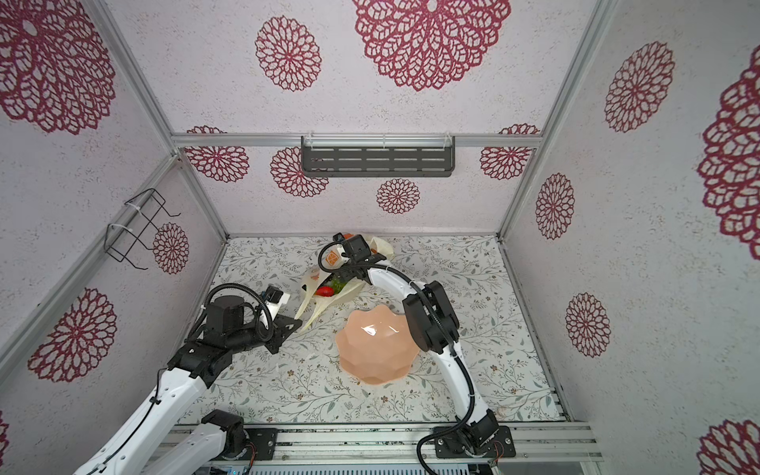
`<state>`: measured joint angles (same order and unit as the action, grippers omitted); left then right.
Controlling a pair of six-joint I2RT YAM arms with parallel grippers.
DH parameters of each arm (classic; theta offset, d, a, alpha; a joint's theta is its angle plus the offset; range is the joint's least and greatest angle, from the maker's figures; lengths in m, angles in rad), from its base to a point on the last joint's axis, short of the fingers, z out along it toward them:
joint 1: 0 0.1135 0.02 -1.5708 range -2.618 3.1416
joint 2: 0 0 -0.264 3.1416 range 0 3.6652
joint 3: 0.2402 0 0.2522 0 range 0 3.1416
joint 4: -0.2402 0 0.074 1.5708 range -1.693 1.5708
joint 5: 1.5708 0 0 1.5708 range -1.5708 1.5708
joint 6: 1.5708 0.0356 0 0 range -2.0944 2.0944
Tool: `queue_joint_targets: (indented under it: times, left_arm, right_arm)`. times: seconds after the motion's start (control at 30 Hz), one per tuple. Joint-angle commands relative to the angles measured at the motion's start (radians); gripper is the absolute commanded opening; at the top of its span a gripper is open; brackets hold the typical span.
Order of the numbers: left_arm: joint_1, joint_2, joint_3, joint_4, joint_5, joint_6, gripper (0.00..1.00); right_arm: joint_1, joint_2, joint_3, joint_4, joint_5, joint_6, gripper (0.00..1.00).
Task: Take fruits out of the plastic bag
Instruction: Take out the fake fruit from the plastic bag, then place the fake fruit on the plate.
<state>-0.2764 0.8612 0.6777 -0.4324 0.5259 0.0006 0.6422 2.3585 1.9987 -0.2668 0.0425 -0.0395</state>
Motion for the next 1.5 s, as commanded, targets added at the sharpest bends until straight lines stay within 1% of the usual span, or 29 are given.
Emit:
queue_joint_targets:
  times: [0.0,0.07,0.2,0.37,0.4,0.57,0.83,0.93,1.03,1.17,1.47]
  left_arm:
    - [-0.006,-0.018,-0.004,0.003,-0.004,0.019,0.06]
    - [-0.005,-0.019,-0.003,0.004,-0.015,0.019,0.07]
    - [-0.004,-0.018,0.006,0.000,-0.065,0.012,0.08]
    - [-0.002,-0.018,0.019,-0.004,-0.120,0.010,0.08]
    - [-0.001,-0.019,0.024,-0.006,-0.131,0.008,0.08]
    - [0.006,-0.034,0.029,0.000,-0.185,0.003,0.08]
    - [0.027,-0.066,0.024,0.028,-0.233,-0.005,0.08]
    - [0.035,-0.081,0.019,0.047,-0.249,-0.009,0.08]
    - [0.051,-0.091,0.018,0.064,-0.270,-0.023,0.08]
    - [0.074,-0.096,0.016,0.084,-0.297,-0.047,0.09]
    - [0.089,-0.043,0.029,0.093,-0.251,-0.059,0.07]
  right_arm:
    - [-0.009,0.006,0.031,-0.021,-0.022,0.025,0.79]
    - [-0.009,-0.002,0.032,-0.018,-0.027,0.029,0.76]
    - [-0.009,-0.038,0.032,-0.011,-0.046,0.032,0.61]
    - [-0.009,-0.090,0.021,-0.002,-0.079,0.038,0.47]
    - [-0.009,-0.103,0.019,-0.004,-0.085,0.041,0.45]
    - [-0.009,-0.189,-0.045,0.037,-0.138,0.066,0.39]
    - [-0.009,-0.301,-0.152,0.069,-0.229,0.120,0.38]
    - [-0.009,-0.343,-0.184,0.075,-0.285,0.136,0.38]
    - [-0.007,-0.384,-0.217,0.076,-0.351,0.138,0.38]
    - [-0.007,-0.455,-0.287,0.089,-0.389,0.131,0.38]
    - [-0.007,-0.610,-0.479,0.163,-0.491,0.077,0.38]
